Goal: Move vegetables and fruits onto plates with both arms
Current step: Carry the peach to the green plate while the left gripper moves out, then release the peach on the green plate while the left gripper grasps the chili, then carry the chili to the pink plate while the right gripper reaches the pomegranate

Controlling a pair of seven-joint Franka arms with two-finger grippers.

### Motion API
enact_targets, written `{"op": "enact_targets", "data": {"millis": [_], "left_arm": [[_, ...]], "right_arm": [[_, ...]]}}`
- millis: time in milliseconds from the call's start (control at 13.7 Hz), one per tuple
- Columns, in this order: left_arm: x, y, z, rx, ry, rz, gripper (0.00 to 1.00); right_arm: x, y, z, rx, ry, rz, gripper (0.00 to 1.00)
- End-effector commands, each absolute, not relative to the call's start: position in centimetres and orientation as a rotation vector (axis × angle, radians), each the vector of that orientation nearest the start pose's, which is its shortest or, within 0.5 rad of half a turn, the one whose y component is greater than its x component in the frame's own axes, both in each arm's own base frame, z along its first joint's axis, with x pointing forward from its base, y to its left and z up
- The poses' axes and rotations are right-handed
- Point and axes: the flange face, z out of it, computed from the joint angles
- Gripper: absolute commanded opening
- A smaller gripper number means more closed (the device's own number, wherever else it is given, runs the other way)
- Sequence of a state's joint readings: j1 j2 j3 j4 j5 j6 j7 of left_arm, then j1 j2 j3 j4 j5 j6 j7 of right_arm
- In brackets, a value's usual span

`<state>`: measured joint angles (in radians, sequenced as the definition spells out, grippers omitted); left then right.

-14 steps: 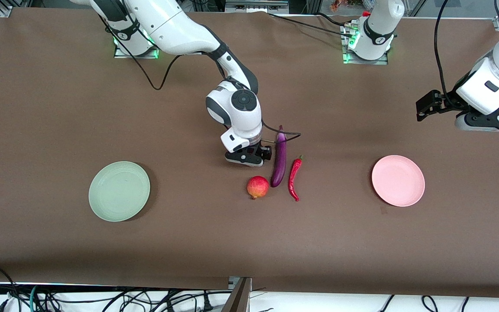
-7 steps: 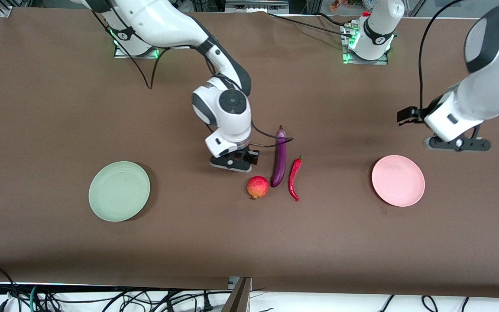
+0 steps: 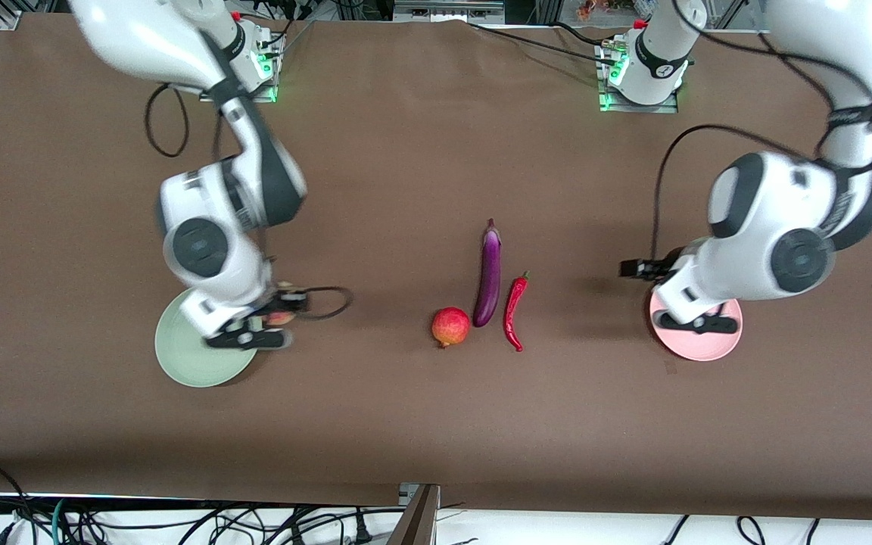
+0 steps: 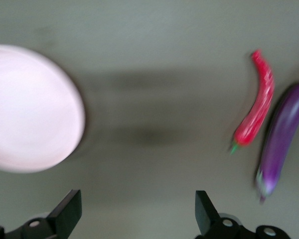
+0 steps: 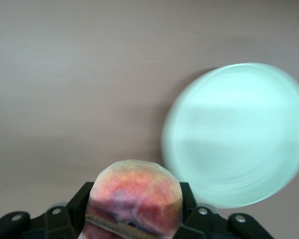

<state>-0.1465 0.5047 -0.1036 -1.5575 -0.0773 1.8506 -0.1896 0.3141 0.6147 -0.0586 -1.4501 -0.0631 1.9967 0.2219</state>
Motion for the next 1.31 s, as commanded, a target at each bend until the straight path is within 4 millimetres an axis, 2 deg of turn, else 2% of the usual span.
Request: {"op": "enact_targets", "data": {"millis": [0,146,219,292,365,438,510,583,656,729,875,948,1021,1240], "left_arm": [[64.6,-24.0,30.3,-3.21,0.0,0.242,1.0],[65.1,-26.1,27.5,-3.236,-0.056,0.145,1.0],[65.5,-26.8,26.3,-3.252,-0.098,0.109,1.0],[66.0,-27.1,25.6,-3.257,-0.174,0.082,1.0],[65.8,-27.8,24.5,-3.244,-0.241,0.101,0.93],[65.0,-29.7,23.4,-3.233,-0.262,0.114,0.84],[64.9,-30.9,22.8,-3.242,-0.267,0.075,0.76],[65.1,-31.3,22.0,-3.251,-0.272,0.052,0.73],[64.8,-31.8,20.9,-3.252,-0.273,0.054,0.7],[64.6,-32.1,20.3,-3.248,-0.27,0.058,0.66],[64.4,-32.1,19.2,-3.245,-0.262,0.07,0.65],[64.1,-32.6,18.4,-3.242,-0.266,0.085,0.65],[63.8,-33.7,18.5,-3.248,-0.242,0.076,0.65],[63.8,-33.8,18.5,-3.251,-0.245,0.077,0.65]], "right_arm": [[69.0,8.7,29.1,-3.216,-0.217,0.098,0.4],[68.9,4.3,26.2,-3.209,-0.233,0.06,0.41],[69.0,2.7,24.9,-3.208,-0.208,0.044,0.5],[69.1,1.8,23.6,-3.205,-0.185,0.05,0.5],[69.1,1.6,23.3,-3.19,-0.155,0.042,0.51],[69.2,1.5,22.9,-3.18,-0.141,0.032,0.51],[69.3,1.5,22.3,-3.18,-0.14,0.019,0.59],[69.5,1.5,21.9,-3.179,-0.137,-0.003,0.86],[69.6,1.4,21.8,-3.173,-0.125,-0.015,0.99],[69.7,1.6,22.0,-3.166,-0.116,-0.023,0.99],[70.0,2.1,23.1,-3.16,-0.117,-0.04,0.99],[70.1,2.7,23.9,-3.156,-0.124,-0.043,0.99],[70.4,3.1,24.8,-3.153,-0.118,-0.052,0.99],[71.2,6.5,27.3,-3.128,-0.065,-0.047,0.99]]}}
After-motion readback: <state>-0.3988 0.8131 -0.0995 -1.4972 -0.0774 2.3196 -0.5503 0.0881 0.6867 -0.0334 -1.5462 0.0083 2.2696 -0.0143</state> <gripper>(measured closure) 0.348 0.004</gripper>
